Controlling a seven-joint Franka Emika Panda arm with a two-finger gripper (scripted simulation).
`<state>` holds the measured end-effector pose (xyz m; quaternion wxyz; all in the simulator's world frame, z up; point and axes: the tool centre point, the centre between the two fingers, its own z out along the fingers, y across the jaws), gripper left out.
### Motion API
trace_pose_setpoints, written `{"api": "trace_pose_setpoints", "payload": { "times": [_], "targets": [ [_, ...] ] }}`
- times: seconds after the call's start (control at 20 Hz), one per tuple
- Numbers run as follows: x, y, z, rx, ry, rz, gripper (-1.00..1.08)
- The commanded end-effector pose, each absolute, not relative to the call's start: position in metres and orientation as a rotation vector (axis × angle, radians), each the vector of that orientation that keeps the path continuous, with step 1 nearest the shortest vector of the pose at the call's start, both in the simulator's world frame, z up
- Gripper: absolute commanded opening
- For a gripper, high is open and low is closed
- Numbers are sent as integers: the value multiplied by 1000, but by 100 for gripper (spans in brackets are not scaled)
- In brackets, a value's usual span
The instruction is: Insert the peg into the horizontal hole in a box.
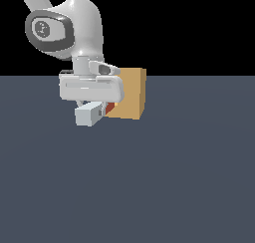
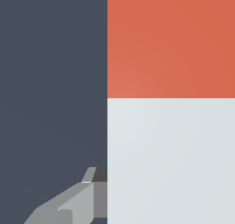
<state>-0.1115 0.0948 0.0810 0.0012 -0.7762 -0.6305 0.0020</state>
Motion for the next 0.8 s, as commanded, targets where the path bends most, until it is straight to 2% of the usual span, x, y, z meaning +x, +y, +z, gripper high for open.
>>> {"api": "trace_pose_setpoints", "payload": {
  "times": [0.0, 0.75],
  "targets": [
    [-112, 101, 84, -2456, -1959, 0, -100],
    [-111, 108, 88, -2473, -1938, -7, -100]
  ]
}}
